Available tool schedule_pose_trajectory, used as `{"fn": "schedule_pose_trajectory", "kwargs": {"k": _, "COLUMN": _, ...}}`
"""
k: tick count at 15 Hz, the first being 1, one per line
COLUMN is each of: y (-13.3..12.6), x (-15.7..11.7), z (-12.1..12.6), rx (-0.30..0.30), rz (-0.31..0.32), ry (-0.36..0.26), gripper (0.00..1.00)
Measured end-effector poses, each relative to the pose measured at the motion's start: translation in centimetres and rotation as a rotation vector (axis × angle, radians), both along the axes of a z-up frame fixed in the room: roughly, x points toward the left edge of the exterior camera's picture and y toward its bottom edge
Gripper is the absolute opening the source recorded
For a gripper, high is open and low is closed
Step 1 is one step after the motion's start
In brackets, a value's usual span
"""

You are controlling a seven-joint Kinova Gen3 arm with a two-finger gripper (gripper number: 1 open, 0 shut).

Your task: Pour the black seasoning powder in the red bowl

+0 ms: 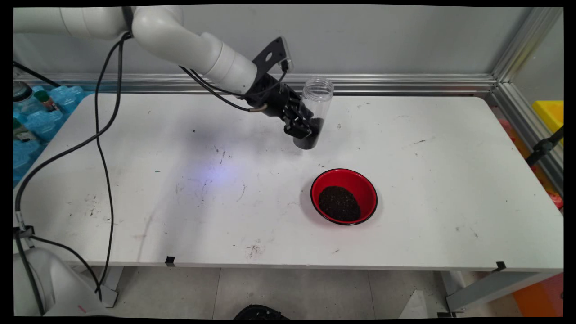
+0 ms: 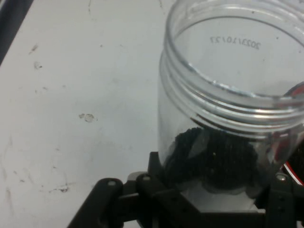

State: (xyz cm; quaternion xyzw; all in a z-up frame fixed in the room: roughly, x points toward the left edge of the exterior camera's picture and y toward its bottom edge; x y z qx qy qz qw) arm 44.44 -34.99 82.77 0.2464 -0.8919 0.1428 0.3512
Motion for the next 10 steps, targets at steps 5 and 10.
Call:
{"fn": "schedule_pose_trajectory", "kwargs": {"k": 5, "y": -0.6, "x": -1.2, "z": -1.6, "rx": 0.007, "rz": -0.005, "ry": 0.008, "gripper": 0.00}}
{"fn": "schedule_pose_trajectory", "kwargs": {"k": 10, "y": -1.0, "x": -2.3, "z": -3.0, "rx": 0.017, "rz": -0.014, "ry": 0.017, "gripper": 0.00}}
